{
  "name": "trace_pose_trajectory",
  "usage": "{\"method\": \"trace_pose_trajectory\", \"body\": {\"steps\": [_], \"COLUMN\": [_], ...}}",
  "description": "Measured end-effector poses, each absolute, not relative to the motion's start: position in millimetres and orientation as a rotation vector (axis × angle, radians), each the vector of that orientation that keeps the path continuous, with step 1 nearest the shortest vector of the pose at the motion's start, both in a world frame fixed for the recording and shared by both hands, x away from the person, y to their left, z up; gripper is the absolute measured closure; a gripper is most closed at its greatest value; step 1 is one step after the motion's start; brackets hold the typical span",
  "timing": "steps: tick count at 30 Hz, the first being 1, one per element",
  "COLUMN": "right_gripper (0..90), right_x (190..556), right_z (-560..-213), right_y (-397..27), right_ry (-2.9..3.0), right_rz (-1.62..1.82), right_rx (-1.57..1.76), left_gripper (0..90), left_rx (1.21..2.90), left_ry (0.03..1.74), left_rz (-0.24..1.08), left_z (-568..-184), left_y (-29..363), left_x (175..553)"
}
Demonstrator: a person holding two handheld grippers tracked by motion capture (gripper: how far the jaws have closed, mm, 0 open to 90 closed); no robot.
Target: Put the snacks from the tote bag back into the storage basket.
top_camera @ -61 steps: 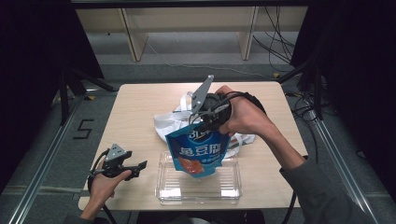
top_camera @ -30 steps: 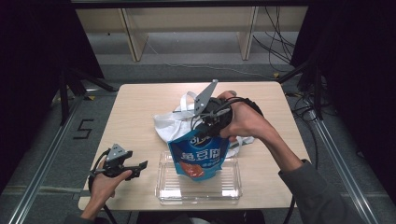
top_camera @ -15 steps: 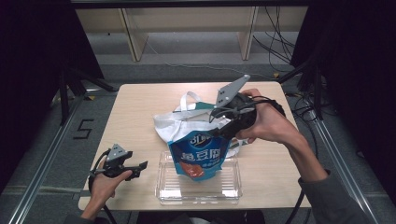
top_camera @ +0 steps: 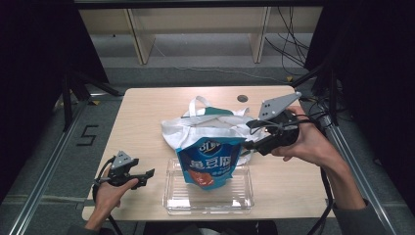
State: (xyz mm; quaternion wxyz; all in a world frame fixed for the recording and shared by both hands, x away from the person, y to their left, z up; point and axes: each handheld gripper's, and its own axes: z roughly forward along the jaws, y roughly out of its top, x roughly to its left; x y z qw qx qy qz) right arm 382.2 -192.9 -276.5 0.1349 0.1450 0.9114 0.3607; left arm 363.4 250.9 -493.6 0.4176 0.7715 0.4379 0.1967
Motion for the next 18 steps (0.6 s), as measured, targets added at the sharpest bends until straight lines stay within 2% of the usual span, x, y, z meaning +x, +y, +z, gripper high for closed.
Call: {"method": "trace_pose_trajectory", "body": {"steps": [18], "right_gripper": [37.4], "right_x": [384], "right_z": [-321], "right_y": [-231], "right_ry": [2.577], "right_rz": [1.033], "right_rx": [0.589], "left_gripper": [21.8], "left_rx": [1.918], "left_ry": [1.096], "left_rz": [0.49], "left_z": [-495], "left_y": [250], "left_x": [364]}}
